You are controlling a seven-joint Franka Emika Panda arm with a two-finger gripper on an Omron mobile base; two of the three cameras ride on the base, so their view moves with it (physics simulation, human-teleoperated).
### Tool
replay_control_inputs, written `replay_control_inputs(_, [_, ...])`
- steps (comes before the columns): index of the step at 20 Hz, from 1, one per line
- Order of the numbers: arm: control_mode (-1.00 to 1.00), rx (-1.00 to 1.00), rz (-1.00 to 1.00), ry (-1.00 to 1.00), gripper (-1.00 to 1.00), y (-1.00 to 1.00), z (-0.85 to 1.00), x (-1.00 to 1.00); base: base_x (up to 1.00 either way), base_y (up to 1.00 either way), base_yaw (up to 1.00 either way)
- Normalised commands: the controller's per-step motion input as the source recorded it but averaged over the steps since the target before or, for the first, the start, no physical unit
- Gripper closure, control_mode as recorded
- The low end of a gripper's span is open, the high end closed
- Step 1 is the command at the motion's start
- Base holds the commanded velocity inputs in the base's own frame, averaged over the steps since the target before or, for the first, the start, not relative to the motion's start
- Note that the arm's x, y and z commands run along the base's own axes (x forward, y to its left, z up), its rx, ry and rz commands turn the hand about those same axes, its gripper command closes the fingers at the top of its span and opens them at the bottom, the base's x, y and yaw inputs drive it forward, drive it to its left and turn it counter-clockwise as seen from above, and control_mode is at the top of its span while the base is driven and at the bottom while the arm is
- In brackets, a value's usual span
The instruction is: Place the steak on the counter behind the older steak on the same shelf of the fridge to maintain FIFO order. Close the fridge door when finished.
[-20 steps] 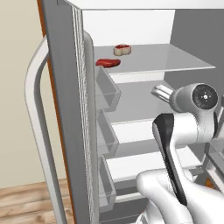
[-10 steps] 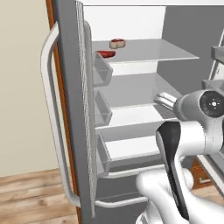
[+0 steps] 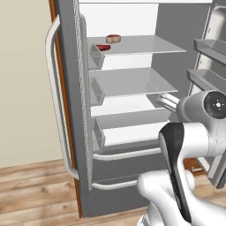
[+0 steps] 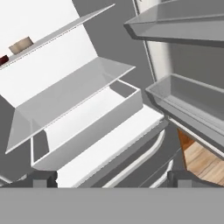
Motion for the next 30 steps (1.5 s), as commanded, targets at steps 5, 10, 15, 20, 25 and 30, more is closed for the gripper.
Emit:
replay_control_inputs(5, [1.0, 0.0, 0.0, 0.0, -1.0, 0.0, 0.0, 0.0, 0.2, 0.0, 0.0])
replay_control_inputs(10, [1.0, 0.0, 0.0, 0.0, -1.0, 0.0, 0.0, 0.0, 0.42, 0.0, 0.0])
replay_control_inputs(15, [-1.0, 0.0, 0.0, 0.0, -1.0, 0.0, 0.0, 0.0, 0.0, 0.0, 0.0])
replay_control_inputs(20, [-1.0, 0.08, -0.01, -0.09, -1.0, -0.41, -0.03, -0.14, 0.0, 0.0, 0.0])
replay_control_inputs(25, [-1.0, 0.21, -0.02, -0.28, -1.0, -1.0, 0.0, -0.49, 0.0, 0.0, 0.0])
replay_control_inputs(30, [-1.0, 0.16, -0.21, -0.36, -1.0, -0.5, -0.33, -1.0, 0.0, 0.0, 0.0])
